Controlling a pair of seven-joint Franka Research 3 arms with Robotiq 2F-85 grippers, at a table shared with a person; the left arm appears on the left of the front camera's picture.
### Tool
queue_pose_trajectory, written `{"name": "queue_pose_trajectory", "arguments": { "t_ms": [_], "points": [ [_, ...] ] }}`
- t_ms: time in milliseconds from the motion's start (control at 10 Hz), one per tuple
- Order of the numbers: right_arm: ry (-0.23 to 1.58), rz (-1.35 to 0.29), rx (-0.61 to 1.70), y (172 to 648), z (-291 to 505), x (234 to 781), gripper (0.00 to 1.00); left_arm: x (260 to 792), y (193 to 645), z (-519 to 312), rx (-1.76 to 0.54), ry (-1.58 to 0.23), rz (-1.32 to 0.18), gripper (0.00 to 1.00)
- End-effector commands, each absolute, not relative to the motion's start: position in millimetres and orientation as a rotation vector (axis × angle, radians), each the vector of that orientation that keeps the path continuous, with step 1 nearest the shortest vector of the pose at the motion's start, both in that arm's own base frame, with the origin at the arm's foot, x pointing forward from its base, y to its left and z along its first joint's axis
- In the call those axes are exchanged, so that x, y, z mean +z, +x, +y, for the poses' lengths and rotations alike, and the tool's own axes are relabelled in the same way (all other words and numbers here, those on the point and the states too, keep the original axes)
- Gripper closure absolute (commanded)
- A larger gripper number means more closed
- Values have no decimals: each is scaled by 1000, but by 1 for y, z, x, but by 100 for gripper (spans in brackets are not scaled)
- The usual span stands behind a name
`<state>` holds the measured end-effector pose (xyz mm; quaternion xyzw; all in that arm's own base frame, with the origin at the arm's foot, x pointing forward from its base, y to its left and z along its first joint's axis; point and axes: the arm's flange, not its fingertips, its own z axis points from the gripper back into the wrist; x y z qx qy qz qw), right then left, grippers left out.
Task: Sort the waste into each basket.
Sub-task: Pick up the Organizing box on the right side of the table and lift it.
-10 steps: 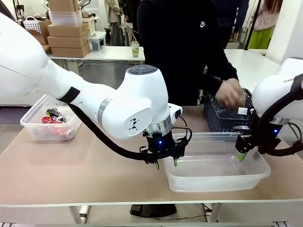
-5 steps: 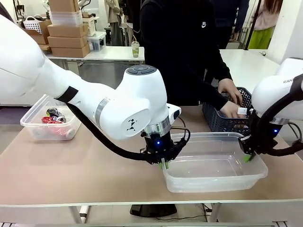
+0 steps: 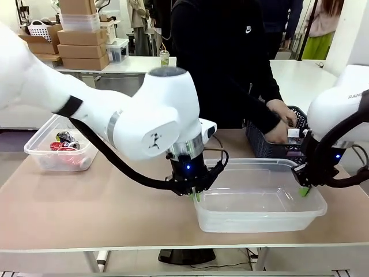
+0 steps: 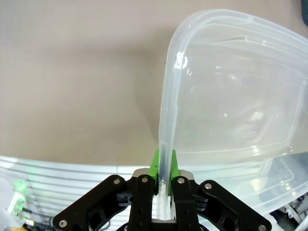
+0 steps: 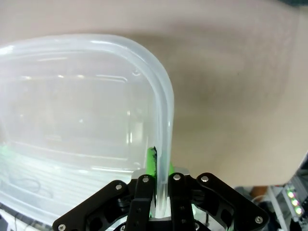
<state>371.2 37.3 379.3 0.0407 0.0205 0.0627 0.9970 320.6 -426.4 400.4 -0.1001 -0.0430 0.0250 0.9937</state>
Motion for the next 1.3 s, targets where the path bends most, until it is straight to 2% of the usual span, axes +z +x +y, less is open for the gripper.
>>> {"name": "queue_pose_trajectory", "arguments": {
  "t_ms": [0, 200, 300, 400, 500, 700, 800, 900, 1200],
  "points": [
    [-24, 92, 148, 321, 59, 425, 100, 458, 310, -408, 27, -217, -89, 100],
    [-3, 77, 150, 321, 77, 491, 100, 501, 297, -401, -17, -205, -88, 100],
    [5, 41, 144, 320, 80, 513, 100, 518, 294, -397, -18, -211, -137, 100],
    [23, 26, 112, 318, 78, 518, 100, 530, 285, -391, -46, -232, -148, 100],
    [6, 28, 127, 315, 73, 501, 100, 500, 287, -404, 2, -176, -84, 100],
    [6, 28, 127, 315, 73, 501, 100, 500, 287, -404, 2, -176, -84, 100],
    [12, 11, 112, 314, 74, 521, 96, 514, 280, -401, -9, -175, -102, 94],
    [-25, 32, 162, 320, 86, 520, 96, 525, 287, -397, -56, -188, -145, 94],
    [12, -15, 138, 361, 128, 519, 96, 561, 324, -321, 23, -249, -286, 94]
  ]
}}
